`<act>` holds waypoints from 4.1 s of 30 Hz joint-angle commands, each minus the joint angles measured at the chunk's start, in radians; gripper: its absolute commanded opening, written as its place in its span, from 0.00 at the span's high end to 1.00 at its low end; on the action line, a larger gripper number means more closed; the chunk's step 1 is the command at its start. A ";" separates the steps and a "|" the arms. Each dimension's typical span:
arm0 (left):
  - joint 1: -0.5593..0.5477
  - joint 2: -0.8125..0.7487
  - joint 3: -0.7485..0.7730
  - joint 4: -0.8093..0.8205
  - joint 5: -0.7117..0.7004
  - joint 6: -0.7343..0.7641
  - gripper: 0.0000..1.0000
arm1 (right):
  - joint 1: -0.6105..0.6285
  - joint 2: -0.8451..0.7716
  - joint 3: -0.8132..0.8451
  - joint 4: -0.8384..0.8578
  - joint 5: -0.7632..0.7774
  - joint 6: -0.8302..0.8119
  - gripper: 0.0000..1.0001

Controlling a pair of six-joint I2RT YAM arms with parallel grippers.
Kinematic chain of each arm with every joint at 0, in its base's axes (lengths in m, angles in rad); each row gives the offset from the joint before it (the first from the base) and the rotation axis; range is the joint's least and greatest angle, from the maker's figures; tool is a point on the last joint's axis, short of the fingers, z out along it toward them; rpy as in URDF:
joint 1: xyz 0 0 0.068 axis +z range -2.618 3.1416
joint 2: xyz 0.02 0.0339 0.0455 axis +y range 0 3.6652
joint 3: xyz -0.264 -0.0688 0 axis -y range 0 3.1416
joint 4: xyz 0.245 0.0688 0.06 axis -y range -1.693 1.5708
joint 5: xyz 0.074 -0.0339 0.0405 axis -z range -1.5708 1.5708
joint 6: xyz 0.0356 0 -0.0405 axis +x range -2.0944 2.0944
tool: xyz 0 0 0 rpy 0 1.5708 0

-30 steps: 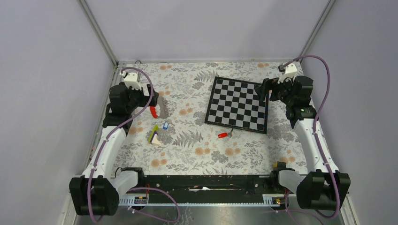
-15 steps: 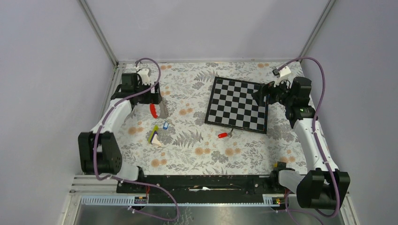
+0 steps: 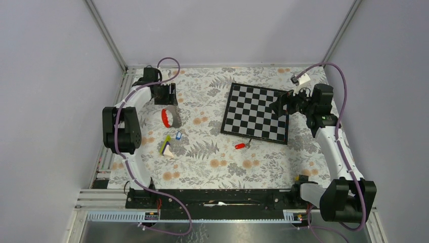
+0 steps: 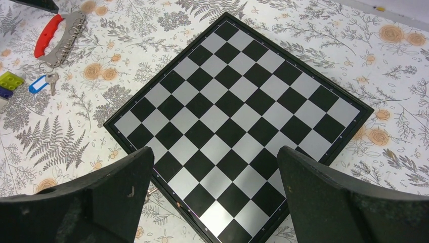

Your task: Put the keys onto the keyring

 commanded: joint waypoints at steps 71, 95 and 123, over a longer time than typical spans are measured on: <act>-0.285 -0.061 -0.201 -0.026 -0.306 0.097 0.48 | 0.002 -0.023 -0.045 0.035 -0.080 -0.035 0.00; -0.302 -0.126 -0.222 -0.041 -0.328 0.135 0.89 | 0.002 -0.034 -0.056 0.040 -0.090 -0.040 0.00; -0.302 -0.073 -0.188 -0.141 0.200 0.185 0.75 | 0.002 -0.030 -0.063 0.044 -0.088 -0.045 0.00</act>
